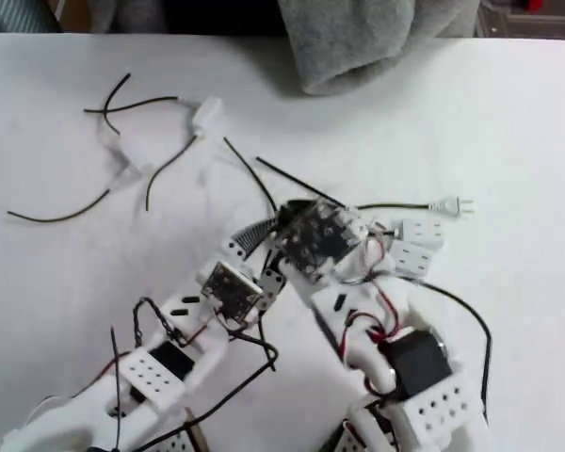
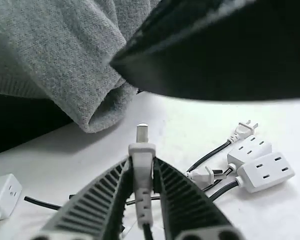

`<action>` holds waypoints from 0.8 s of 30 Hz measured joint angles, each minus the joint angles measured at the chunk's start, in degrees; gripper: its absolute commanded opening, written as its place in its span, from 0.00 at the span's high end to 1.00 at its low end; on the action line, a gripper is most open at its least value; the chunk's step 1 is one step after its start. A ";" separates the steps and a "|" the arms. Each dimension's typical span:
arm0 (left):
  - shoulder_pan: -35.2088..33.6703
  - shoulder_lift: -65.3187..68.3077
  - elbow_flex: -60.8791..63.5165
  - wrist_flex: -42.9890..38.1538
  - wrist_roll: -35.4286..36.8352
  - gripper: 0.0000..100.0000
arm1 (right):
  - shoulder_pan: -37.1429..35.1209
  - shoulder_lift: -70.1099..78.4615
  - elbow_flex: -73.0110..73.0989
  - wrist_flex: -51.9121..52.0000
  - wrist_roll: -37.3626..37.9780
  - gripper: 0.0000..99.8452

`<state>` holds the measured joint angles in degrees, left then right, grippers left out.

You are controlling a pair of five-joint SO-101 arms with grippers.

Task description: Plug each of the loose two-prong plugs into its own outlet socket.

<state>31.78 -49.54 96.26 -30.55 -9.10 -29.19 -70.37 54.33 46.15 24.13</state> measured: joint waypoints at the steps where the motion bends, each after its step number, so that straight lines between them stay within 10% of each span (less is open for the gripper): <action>1: 0.00 0.00 0.00 0.00 0.00 0.98 | -0.44 0.35 0.88 -0.35 0.00 0.98; 24: -0.09 -0.09 0.00 0.00 0.00 0.98 | 19.87 40.70 1.85 -30.15 -0.09 0.98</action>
<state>31.69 -49.63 96.26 -30.55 -9.10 -9.32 -29.67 56.18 16.00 24.04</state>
